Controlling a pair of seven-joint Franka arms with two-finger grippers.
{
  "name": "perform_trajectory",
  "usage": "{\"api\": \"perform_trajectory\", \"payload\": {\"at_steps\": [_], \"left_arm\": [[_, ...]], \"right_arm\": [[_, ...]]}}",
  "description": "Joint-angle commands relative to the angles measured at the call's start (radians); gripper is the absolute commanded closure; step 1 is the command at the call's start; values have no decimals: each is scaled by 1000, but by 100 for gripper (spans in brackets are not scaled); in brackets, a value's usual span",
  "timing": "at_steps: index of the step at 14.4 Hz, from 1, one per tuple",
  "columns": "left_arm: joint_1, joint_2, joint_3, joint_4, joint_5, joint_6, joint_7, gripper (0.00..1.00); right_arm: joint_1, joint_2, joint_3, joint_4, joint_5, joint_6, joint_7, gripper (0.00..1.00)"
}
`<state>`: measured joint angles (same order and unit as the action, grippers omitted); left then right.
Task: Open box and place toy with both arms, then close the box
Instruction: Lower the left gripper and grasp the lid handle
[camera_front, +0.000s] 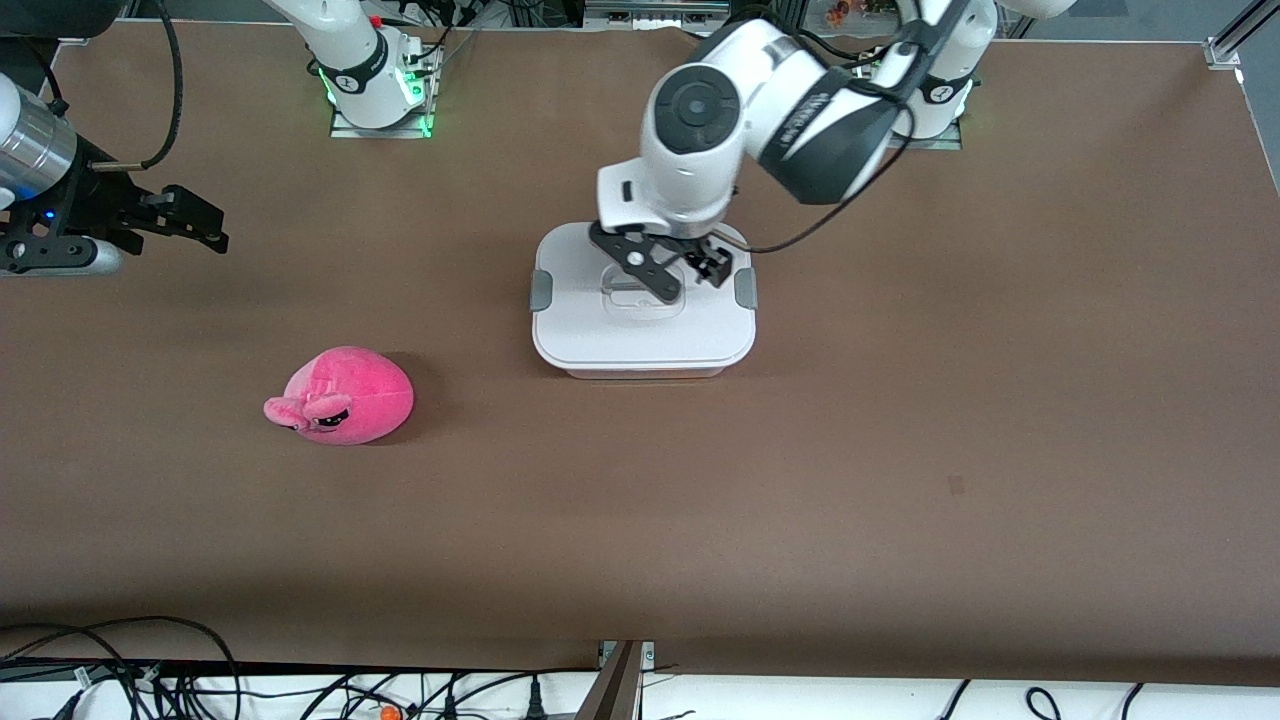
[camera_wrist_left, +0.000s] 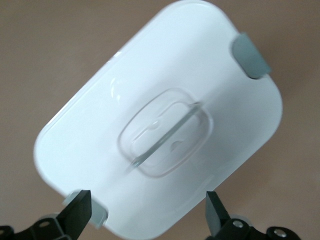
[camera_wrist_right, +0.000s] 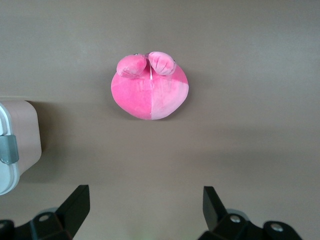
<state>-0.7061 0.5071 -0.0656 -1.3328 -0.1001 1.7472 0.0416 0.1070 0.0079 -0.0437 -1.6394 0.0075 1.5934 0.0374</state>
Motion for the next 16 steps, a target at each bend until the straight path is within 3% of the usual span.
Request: {"api": "perform_trajectory", "payload": {"at_steps": [1,6,16], "left_arm": [[5,57,20,35,-6,64,284,0],[-22,111,20,21,25,132,521,0],[-98,76,20,-51,91,89,517,0]], "right_arm": [[0,6,4,21,-14,-13,9,0],[0,7,4,23,-14,-12,6,0],[0,7,4,23,-15,-10,3,0]]}}
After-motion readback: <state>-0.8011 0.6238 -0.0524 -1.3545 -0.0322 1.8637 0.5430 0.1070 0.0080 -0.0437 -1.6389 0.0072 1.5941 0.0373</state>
